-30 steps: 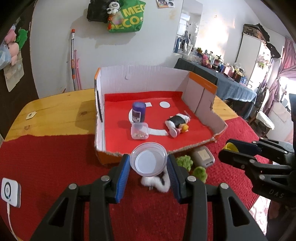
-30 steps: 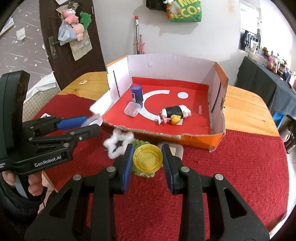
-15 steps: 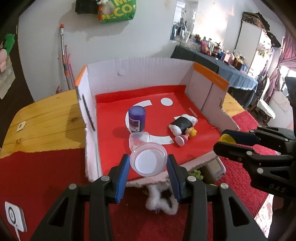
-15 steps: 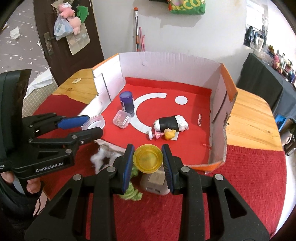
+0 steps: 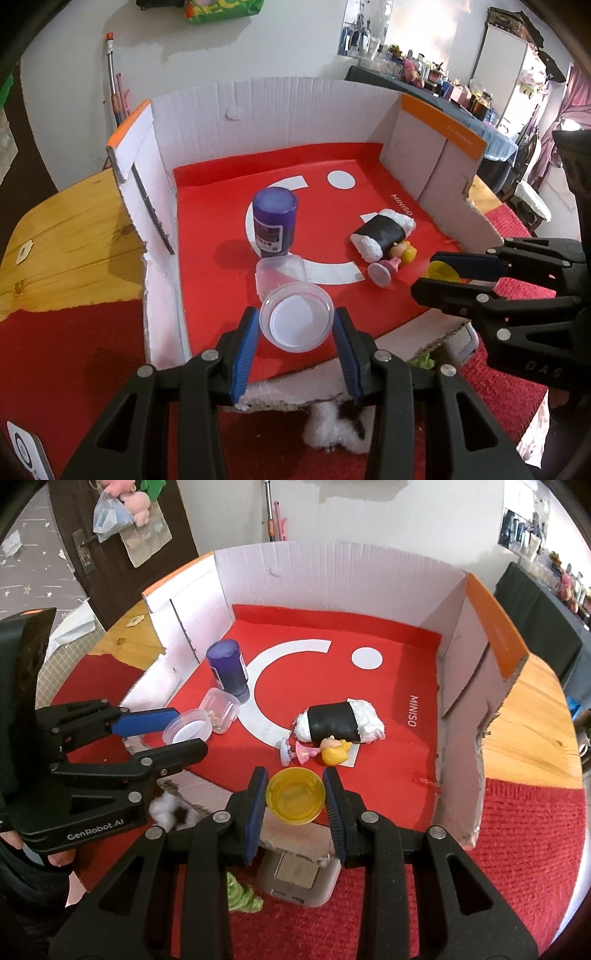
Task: Organize objects
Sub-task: 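Lift and carry the clear lid and yellow cap over the orange box with both tools, then lower the lid by the container with the left tool while the right tool lowers the cap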
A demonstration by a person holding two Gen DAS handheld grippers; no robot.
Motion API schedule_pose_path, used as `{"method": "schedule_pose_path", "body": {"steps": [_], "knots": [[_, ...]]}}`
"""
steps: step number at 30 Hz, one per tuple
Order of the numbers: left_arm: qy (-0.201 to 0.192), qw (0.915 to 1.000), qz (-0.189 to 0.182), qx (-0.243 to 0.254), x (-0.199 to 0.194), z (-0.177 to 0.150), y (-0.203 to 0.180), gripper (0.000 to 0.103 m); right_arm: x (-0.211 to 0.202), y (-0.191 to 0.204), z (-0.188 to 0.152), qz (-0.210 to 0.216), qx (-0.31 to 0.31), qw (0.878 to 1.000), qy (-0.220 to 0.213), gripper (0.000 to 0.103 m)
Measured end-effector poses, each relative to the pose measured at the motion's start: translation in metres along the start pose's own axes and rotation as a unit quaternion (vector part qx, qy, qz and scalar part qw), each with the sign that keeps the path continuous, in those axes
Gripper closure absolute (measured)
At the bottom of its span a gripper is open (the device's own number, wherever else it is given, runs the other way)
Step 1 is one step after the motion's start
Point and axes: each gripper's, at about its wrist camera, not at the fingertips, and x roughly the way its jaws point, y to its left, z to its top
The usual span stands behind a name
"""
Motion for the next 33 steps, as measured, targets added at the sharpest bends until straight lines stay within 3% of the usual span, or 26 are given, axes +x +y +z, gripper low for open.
{"method": "schedule_pose_path", "body": {"steps": [18, 33], "knots": [[0.003, 1.0, 0.0, -0.007, 0.014, 0.006, 0.003, 0.06, 0.023, -0.011, 0.004, 0.009, 0.015, 1.0, 0.011, 0.074], [-0.002, 0.9999, 0.009, -0.009, 0.02, 0.01, 0.005, 0.06, 0.028, -0.019, 0.006, -0.006, 0.029, 1.0, -0.007, 0.074]]}}
